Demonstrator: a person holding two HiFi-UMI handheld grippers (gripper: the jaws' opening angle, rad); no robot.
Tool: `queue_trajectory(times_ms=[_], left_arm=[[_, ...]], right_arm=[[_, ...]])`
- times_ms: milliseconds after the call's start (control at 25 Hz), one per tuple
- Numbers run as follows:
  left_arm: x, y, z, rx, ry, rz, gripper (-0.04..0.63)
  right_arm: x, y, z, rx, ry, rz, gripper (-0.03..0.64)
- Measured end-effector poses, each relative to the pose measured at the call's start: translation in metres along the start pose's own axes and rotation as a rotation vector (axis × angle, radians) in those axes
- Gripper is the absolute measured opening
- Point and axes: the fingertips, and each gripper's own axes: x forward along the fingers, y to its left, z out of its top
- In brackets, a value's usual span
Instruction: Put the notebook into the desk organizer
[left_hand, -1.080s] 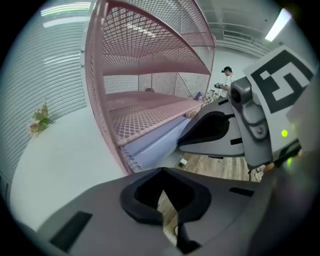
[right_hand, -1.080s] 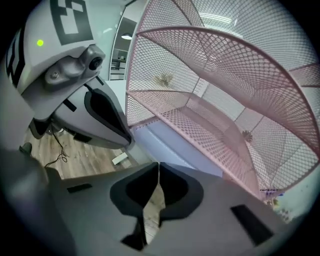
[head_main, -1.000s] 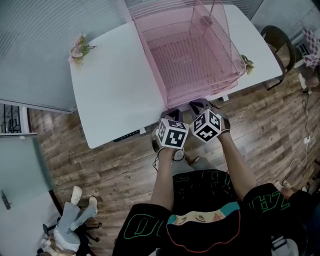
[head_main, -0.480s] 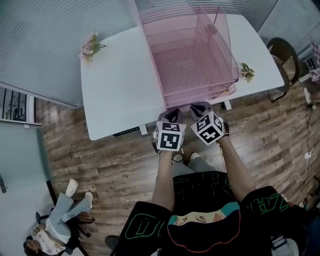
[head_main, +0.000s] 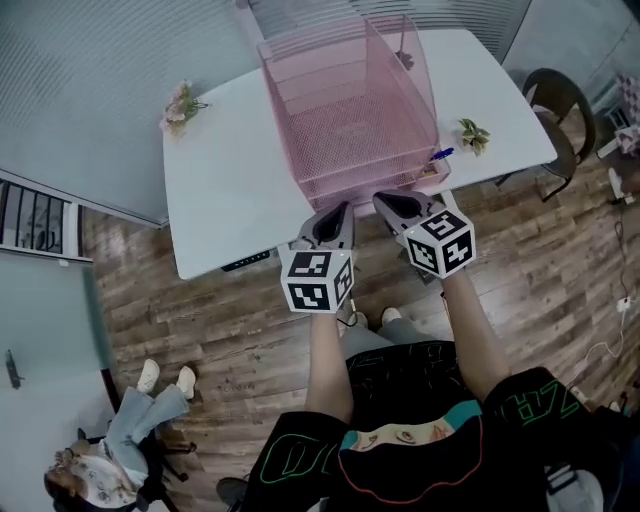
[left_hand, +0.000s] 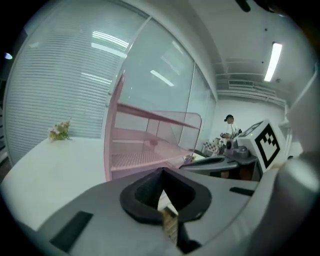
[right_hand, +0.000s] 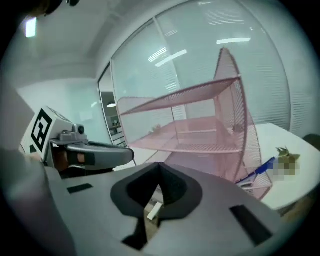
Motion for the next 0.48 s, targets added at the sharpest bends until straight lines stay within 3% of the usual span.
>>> queue_trajectory(times_ms=[120, 320, 480], left_arm=[[-0.006, -0.007, 0.034, 0.018, -0.087, 0.023, -0.003], [-0.016, -0.006, 0.075, 0.045, -0.216, 0.082, -0.003], [-0.023, -0.012, 0.098, 0.073, -0.270, 0.099, -0.003]], right_arm=[[-0.021, -0.007, 0.023, 0.021, -0.070, 0.001, 0.003], [-0.048, -0.019, 0.069, -0.036, -0.175, -0.051, 0.003], [-0.066, -0.026, 0.096, -0.069, -0.235, -0.099, 0.003]])
